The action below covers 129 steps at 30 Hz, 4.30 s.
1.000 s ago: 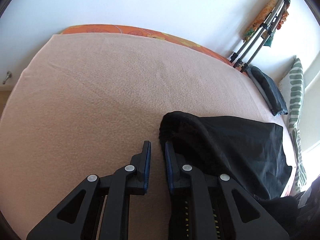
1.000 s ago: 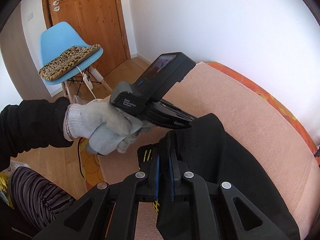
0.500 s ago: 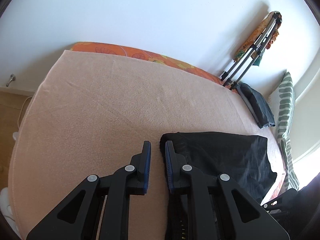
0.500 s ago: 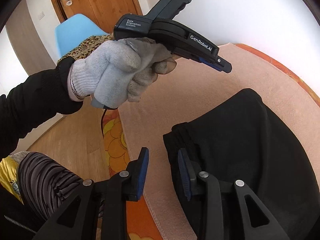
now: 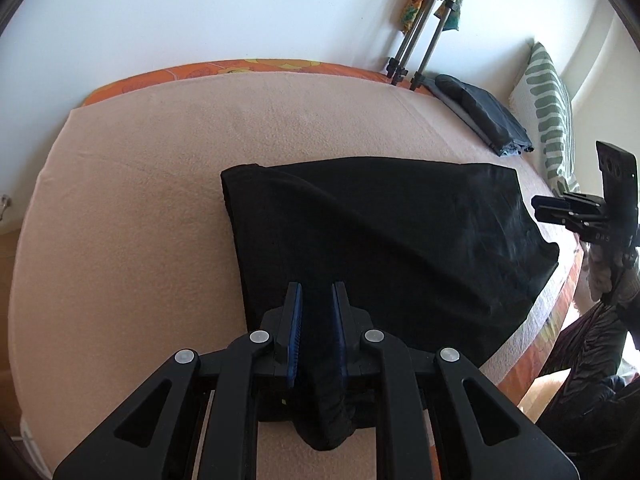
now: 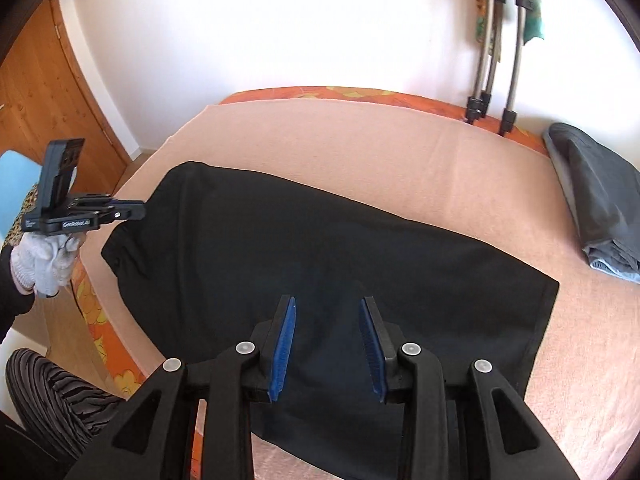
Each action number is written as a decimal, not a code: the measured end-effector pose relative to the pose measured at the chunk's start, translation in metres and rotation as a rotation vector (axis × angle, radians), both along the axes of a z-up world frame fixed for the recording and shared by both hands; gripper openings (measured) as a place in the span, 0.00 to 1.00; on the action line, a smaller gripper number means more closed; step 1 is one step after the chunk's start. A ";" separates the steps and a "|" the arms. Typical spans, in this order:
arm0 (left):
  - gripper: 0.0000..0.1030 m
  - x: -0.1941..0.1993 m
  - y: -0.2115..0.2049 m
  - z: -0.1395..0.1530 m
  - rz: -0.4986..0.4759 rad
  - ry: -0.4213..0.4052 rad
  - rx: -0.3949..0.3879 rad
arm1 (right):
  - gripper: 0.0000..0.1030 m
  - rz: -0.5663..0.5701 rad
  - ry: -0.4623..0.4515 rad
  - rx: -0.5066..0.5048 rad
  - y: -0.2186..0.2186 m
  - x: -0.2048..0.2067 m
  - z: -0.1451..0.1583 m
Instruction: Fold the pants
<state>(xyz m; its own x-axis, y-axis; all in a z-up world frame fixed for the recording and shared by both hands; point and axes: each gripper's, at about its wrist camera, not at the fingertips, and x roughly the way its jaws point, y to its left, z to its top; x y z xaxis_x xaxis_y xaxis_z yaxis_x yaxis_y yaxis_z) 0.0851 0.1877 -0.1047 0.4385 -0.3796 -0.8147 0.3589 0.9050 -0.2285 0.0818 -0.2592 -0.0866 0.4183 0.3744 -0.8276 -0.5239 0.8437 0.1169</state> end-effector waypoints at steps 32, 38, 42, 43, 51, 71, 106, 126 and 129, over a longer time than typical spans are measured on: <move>0.38 -0.071 -0.295 0.037 -0.504 -0.131 0.104 | 0.47 -0.325 0.137 0.186 -0.205 -0.026 -0.017; 0.46 -0.090 -0.373 0.020 -0.652 -0.145 0.155 | 0.58 -0.368 0.114 0.247 -0.228 -0.018 -0.012; 0.47 -0.089 -0.406 0.003 -0.704 -0.112 0.183 | 0.62 -0.386 0.074 0.267 -0.236 -0.021 -0.002; 0.47 -0.090 -0.412 0.000 -0.713 -0.122 0.207 | 0.63 -0.386 0.067 0.275 -0.238 -0.022 0.000; 0.47 -0.079 -0.424 -0.017 -0.659 -0.168 0.307 | 0.63 -0.406 0.129 0.381 -0.254 -0.019 -0.004; 0.05 -0.062 -0.384 0.007 -0.519 -0.140 -0.002 | 0.65 -0.463 0.382 0.566 -0.249 0.009 -0.052; 0.04 -0.079 -0.407 0.002 -0.613 -0.240 0.144 | 0.64 -0.439 0.392 0.514 -0.242 0.024 -0.059; 0.03 -0.085 -0.362 0.046 -0.486 -0.308 -0.024 | 0.19 -0.436 0.587 0.798 -0.211 0.080 -0.106; 0.03 -0.086 -0.355 0.049 -0.477 -0.309 -0.031 | 0.06 -0.474 0.525 0.794 -0.213 0.083 -0.100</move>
<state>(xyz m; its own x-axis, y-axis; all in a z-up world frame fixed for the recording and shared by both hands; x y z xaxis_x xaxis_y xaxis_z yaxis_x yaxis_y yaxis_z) -0.0008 -0.1674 -0.0555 0.4293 -0.6158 -0.6607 0.7805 0.6211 -0.0718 0.1645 -0.4718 -0.1865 0.3248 0.7790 -0.5364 0.1140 0.5308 0.8398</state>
